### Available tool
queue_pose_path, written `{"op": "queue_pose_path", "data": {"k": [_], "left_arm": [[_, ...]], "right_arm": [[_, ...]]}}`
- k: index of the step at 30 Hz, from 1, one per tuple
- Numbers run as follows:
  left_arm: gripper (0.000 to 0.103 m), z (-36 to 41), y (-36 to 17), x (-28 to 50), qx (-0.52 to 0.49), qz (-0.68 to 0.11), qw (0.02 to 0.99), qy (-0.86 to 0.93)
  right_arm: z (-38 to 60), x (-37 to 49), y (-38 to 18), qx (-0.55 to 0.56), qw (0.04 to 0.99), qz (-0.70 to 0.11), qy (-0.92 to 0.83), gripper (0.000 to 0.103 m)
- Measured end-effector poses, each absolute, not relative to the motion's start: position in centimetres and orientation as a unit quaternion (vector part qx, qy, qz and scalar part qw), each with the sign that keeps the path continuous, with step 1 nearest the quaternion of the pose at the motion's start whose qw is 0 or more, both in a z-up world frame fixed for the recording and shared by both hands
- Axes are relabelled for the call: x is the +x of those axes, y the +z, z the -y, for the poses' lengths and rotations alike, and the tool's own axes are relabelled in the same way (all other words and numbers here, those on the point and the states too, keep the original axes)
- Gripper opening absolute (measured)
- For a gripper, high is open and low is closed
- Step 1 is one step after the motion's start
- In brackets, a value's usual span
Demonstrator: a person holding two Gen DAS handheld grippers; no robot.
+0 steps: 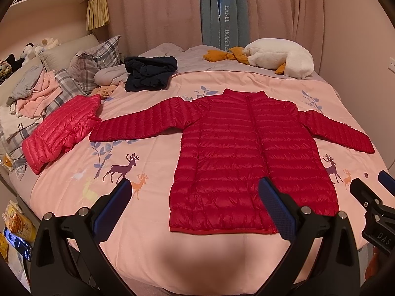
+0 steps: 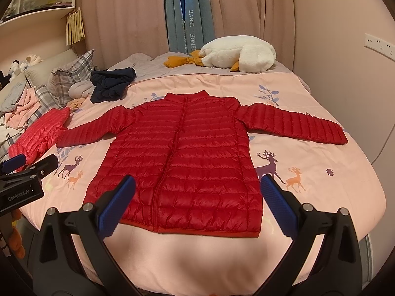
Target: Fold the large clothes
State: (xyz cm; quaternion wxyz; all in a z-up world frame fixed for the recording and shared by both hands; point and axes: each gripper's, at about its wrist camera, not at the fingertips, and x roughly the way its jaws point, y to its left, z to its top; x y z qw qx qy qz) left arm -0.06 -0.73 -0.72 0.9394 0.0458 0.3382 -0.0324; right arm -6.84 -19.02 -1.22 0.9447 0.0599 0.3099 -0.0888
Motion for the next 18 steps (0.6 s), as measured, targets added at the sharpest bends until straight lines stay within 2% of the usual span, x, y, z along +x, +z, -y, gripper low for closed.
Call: {"op": "queue_pose_path", "data": {"k": [18], "left_arm": [[0.102,1.23,-0.36,-0.01,0.053,-0.334,0.94,-0.036]], "right_arm": [[19.44,-7.07,-0.69,0.061,0.945,-0.308,-0.091,0.101]]}}
